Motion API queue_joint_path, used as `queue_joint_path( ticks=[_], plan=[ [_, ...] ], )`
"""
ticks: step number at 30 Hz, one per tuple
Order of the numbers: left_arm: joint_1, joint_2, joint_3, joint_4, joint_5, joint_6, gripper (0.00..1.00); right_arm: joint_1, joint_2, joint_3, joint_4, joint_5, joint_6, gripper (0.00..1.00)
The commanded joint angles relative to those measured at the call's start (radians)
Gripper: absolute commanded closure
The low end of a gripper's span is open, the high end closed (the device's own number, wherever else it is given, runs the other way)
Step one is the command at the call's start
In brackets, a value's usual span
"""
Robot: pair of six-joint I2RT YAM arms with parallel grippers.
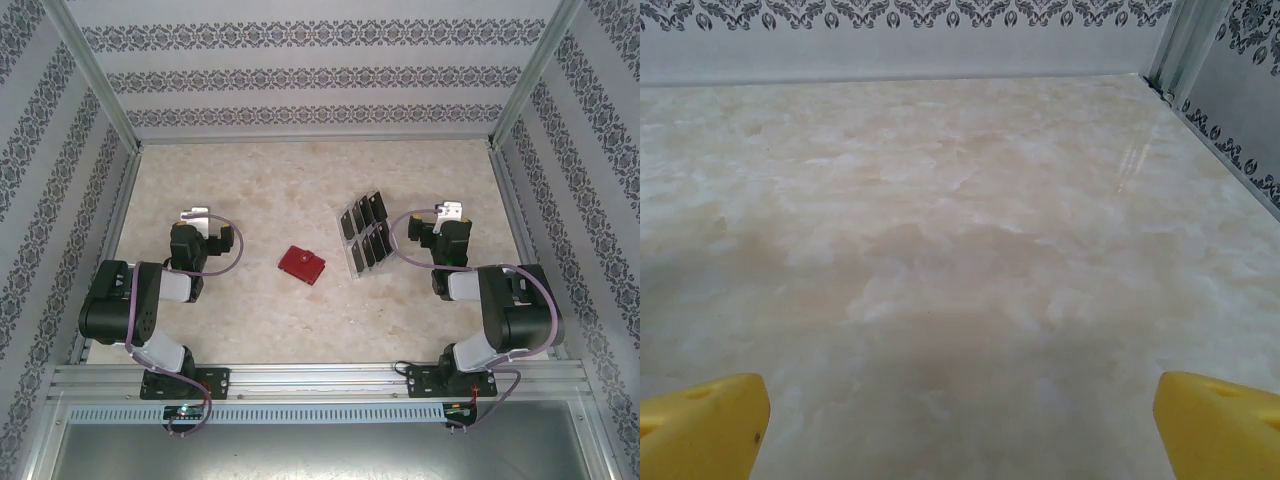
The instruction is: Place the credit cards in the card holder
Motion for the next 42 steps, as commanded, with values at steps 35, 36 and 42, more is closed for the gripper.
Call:
queue_joint_path(
  ticks=[35, 36, 42],
  plan=[
    [0.003, -0.313, 0.123, -0.394, -0.037, -0.086, 0.00, -0.029, -0.314, 0.121, -0.447, 0.134, 0.177, 0.02],
    [0.002, -0.333, 0.145, -0.445, -0.041, -0.123, 0.00, -0.034, -0.343, 0.166, -0.544, 0.171, 0.285, 0.02],
    [-0.029, -0.422, 0.275, -0.769, -0.017, -0.364, 0.00, -0.069, -0.472, 0.367, -0.833, -0.217, 0.443, 0.02]
  ],
)
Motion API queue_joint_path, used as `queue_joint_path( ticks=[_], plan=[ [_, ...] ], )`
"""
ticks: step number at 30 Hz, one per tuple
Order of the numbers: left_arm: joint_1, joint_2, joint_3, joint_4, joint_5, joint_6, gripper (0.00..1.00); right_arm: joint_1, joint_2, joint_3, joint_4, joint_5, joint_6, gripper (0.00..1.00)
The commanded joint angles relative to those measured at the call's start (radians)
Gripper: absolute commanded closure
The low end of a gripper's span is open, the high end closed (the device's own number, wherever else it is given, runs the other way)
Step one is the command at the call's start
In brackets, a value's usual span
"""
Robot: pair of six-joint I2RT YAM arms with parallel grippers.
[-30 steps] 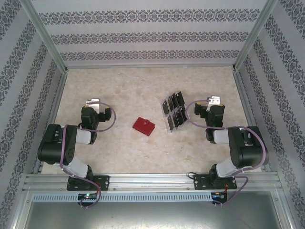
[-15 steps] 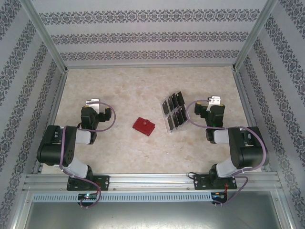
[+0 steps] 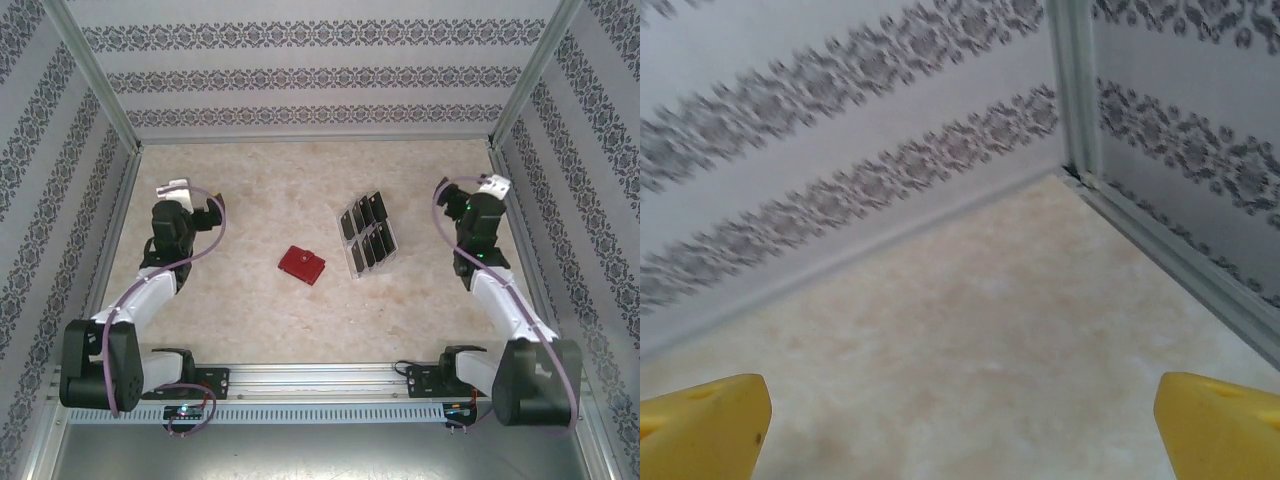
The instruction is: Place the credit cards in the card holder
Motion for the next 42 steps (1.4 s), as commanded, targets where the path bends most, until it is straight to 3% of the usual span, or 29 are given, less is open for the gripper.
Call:
queue_joint_path(
  ticks=[1, 4, 10, 15, 18, 21, 31, 42],
  plan=[
    [-0.033, -0.051, 0.054, -0.269, 0.012, -0.195, 0.00, 0.025, -0.048, 0.112, -0.265, -0.288, 0.101, 0.04],
    [-0.091, -0.078, 0.076, -0.394, 0.003, -0.290, 0.00, 0.171, -0.017, 0.274, -0.492, -0.351, 0.033, 0.10],
    [-0.195, -0.096, 0.079, -0.569, -0.006, -0.467, 0.00, 0.566, 0.176, 0.455, -0.782, -0.246, -0.088, 0.15],
    [-0.205, -0.123, 0.074, -0.650, -0.039, -0.584, 0.00, 0.747, 0.421, 0.593, -0.923, -0.148, -0.153, 0.22],
    [-0.206, -0.147, 0.078, -0.691, -0.091, -0.638, 0.00, 0.783, 0.578, 0.691, -1.001, -0.151, -0.179, 0.33],
    [-0.206, -0.149, 0.087, -0.715, -0.115, -0.674, 0.00, 0.801, 0.693, 0.743, -1.017, -0.144, -0.201, 0.36],
    [-0.204, -0.119, 0.070, -0.669, -0.087, -0.677, 0.00, 0.830, 0.935, 0.923, -1.054, -0.122, -0.250, 0.40],
    [-0.205, -0.114, 0.055, -0.644, -0.077, -0.680, 0.00, 0.846, 1.039, 1.025, -1.072, -0.129, -0.275, 0.39]
  ],
)
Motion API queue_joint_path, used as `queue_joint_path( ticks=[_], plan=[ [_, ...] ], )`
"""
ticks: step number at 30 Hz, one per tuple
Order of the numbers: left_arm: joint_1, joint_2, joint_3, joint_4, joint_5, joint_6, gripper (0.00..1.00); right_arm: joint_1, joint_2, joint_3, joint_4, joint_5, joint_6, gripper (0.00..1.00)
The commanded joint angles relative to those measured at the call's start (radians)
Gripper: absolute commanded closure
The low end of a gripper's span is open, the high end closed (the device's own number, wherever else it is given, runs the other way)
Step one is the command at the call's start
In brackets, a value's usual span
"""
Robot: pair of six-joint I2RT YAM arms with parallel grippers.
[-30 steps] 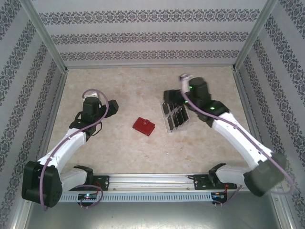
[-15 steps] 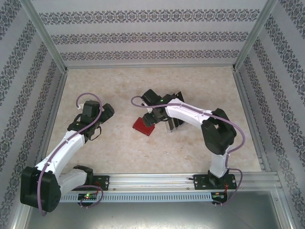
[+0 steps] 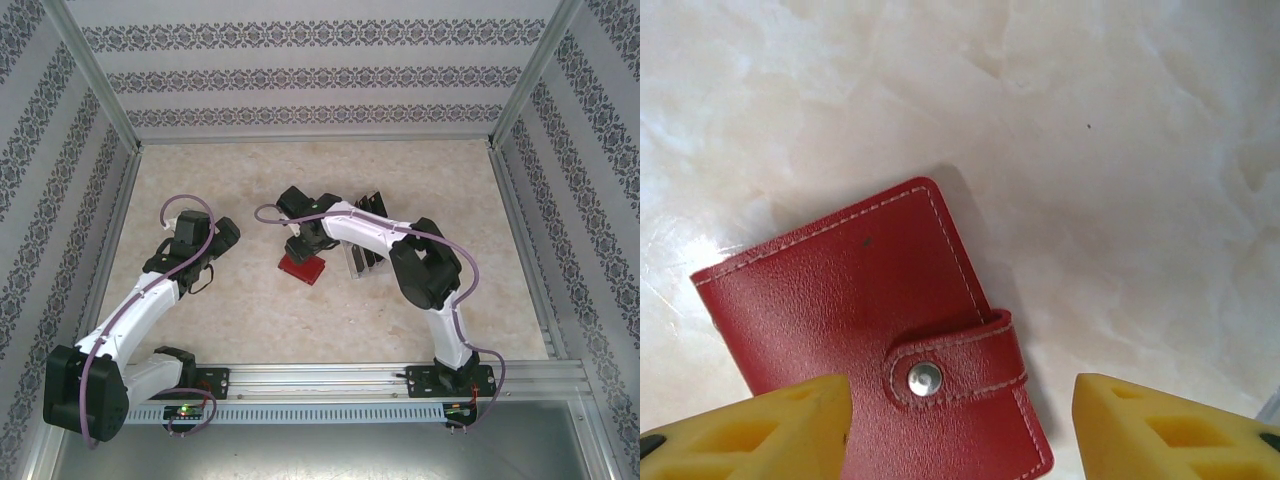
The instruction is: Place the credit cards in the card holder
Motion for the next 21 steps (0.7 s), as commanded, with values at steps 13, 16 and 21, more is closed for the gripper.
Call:
queue_joint_path(
  ticks=[13, 16, 21],
  plan=[
    [-0.008, 0.002, -0.024, 0.038, 0.000, -0.014, 0.00, 0.053, 0.060, 0.032, -0.060, 0.113, -0.078, 0.48],
    [-0.008, 0.004, -0.025, 0.041, 0.002, -0.015, 0.00, 0.066, 0.070, 0.029, -0.068, 0.148, -0.093, 0.49],
    [-0.008, 0.002, -0.024, 0.043, 0.001, -0.015, 0.00, 0.069, 0.084, 0.013, -0.065, 0.174, -0.098, 0.54]
  ],
)
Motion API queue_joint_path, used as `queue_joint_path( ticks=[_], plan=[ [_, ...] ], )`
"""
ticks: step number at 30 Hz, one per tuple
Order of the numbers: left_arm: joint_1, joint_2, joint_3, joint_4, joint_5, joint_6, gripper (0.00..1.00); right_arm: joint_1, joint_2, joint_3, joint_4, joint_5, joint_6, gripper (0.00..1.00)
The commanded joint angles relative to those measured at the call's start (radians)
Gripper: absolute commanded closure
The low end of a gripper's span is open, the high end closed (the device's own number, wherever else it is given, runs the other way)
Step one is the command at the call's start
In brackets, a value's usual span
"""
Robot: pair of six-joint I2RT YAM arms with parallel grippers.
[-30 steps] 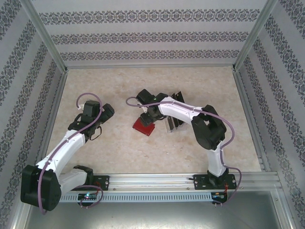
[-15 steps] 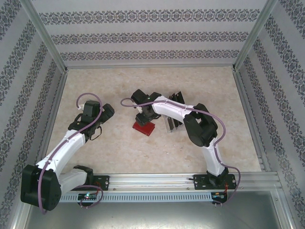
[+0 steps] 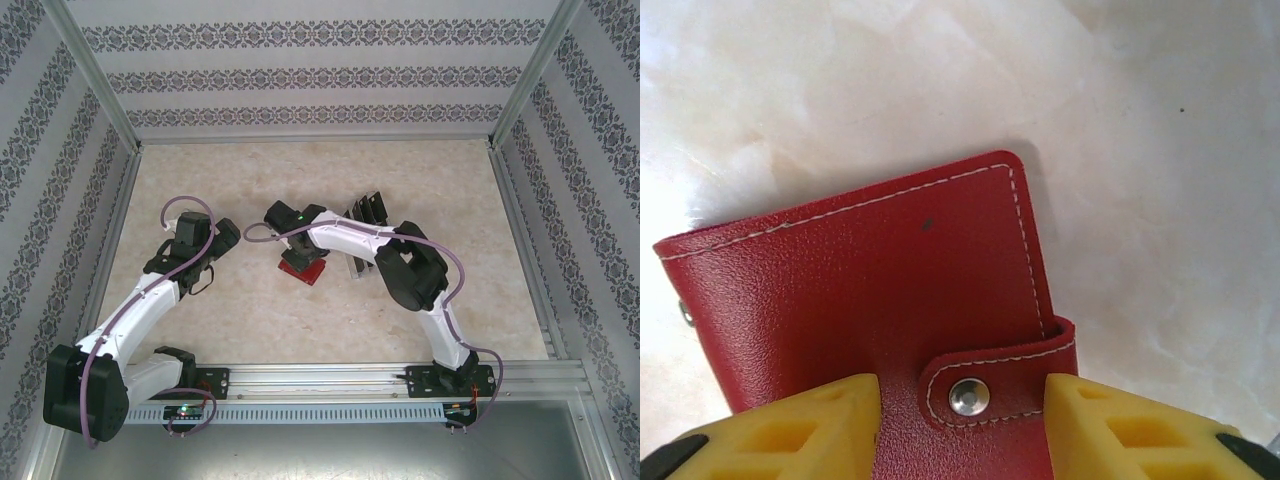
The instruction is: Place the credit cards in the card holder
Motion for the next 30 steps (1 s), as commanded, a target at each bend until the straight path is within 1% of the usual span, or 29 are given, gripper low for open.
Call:
queue_joint_path(
  ticks=[1, 3, 6, 8, 13, 16, 18, 21, 24, 28, 30],
  plan=[
    [-0.009, 0.002, -0.010, 0.027, -0.002, -0.016, 0.00, 0.004, 0.026, -0.007, -0.031, 0.057, -0.020, 0.56],
    [-0.008, 0.001, -0.009, 0.026, -0.003, -0.014, 0.00, 0.004, 0.032, -0.010, -0.029, 0.061, -0.020, 0.58],
    [-0.008, -0.001, -0.007, 0.023, -0.003, -0.013, 0.00, 0.000, 0.034, -0.012, -0.030, 0.057, -0.016, 0.67],
    [-0.008, -0.004, -0.005, 0.020, -0.003, -0.012, 0.00, -0.003, 0.031, -0.011, -0.029, 0.050, -0.010, 0.74],
    [-0.007, -0.007, -0.001, 0.012, -0.002, -0.005, 0.00, -0.018, 0.008, -0.008, -0.029, 0.014, 0.009, 0.99],
    [-0.009, -0.007, 0.002, 0.008, 0.008, -0.002, 0.00, -0.031, -0.021, -0.008, -0.026, -0.018, 0.027, 1.00],
    [-0.008, -0.005, 0.002, 0.011, 0.031, 0.004, 0.00, -0.043, -0.051, -0.021, -0.007, -0.079, 0.059, 1.00],
    [-0.008, 0.009, 0.006, 0.015, 0.098, 0.015, 0.00, -0.060, -0.098, -0.045, 0.029, -0.183, 0.126, 1.00],
    [-0.009, 0.034, 0.003, 0.040, 0.187, 0.006, 0.00, -0.071, -0.129, -0.068, 0.069, -0.260, 0.200, 1.00],
    [-0.019, 0.069, -0.033, 0.136, 0.306, -0.042, 0.00, -0.071, -0.148, -0.100, 0.126, -0.303, 0.293, 1.00],
    [-0.039, 0.085, -0.048, 0.181, 0.324, -0.065, 0.00, -0.071, -0.148, -0.119, 0.157, -0.309, 0.331, 1.00]
  ],
)
